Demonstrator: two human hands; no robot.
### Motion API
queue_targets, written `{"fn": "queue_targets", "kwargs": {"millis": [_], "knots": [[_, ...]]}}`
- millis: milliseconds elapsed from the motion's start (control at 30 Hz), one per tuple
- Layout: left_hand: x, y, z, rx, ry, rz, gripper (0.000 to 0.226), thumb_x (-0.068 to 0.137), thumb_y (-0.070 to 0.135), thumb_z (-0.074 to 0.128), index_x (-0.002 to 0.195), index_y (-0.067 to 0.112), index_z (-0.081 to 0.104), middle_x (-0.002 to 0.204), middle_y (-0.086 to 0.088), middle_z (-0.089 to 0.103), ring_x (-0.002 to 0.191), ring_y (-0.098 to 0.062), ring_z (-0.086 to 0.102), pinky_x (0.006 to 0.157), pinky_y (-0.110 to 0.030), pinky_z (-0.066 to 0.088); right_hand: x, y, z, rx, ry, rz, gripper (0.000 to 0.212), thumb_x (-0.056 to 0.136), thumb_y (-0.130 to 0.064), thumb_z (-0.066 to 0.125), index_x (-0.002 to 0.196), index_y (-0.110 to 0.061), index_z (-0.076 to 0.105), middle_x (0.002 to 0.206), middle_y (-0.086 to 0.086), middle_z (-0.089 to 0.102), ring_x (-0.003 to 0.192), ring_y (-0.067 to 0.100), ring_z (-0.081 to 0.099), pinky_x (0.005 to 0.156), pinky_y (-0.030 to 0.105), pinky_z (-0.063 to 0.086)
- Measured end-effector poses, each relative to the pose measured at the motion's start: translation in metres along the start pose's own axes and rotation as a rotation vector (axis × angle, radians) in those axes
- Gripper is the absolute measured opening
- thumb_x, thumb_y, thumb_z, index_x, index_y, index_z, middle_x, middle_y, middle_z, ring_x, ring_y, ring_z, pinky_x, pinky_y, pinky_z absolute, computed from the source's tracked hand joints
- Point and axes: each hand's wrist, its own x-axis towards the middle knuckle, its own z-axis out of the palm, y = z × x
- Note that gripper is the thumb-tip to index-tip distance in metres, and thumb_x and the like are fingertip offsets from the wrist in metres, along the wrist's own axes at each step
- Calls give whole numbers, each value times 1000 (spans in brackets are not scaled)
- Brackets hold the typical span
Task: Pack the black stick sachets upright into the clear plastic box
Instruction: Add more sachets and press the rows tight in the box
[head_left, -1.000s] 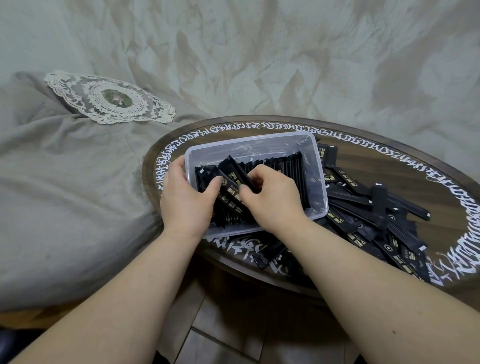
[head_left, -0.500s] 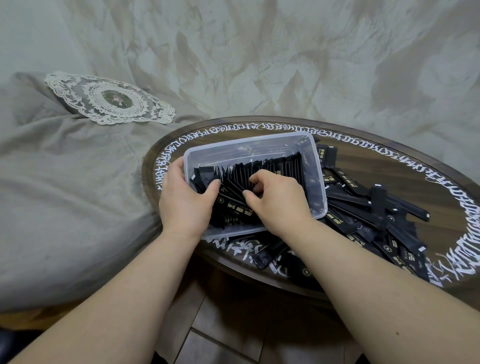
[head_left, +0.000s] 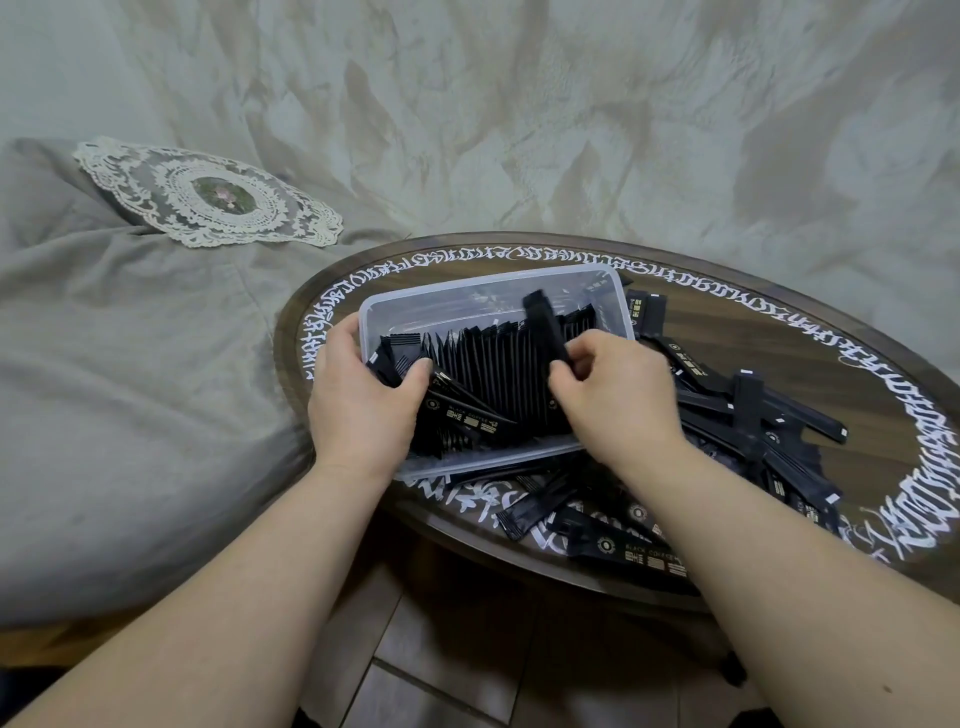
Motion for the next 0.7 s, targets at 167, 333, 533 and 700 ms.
{"fn": "queue_targets", "kwargs": {"millis": [167,333,533,700], "knots": [[-1,2,1,14,-9,28,60,75,30,76,127,25,47,116,9,53,104,-14,56,90,-30,44,-2,10,-6,-146,-37,28,23,89,-27,52,80,-9,64,76,5,67,80,28,60,73,33,48],[-2,2,1,16,-11,30,57,75,30,76,125,25,47,118,5,57,105,-17,57,92,-36,46,0,11,-2,-257,-63,-2,24,92,-27,49,76,-10,57,75,5,63,73,28,52,62,30,35],[-3,1,1,22,-21,38,55,76,31,76,124,26,48,116,5,58,103,-16,57,88,-30,44,2,7,7,-308,-90,-43,23,94,-29,48,82,-12,59,80,6,62,83,30,58,65,30,36],[-3,1,1,19,-12,48,55,75,30,77,123,25,49,115,7,59,103,-15,57,86,-29,43,5,0,16,-236,-44,-4,27,94,-37,53,108,-14,56,96,10,66,96,34,59,71,35,43]]}}
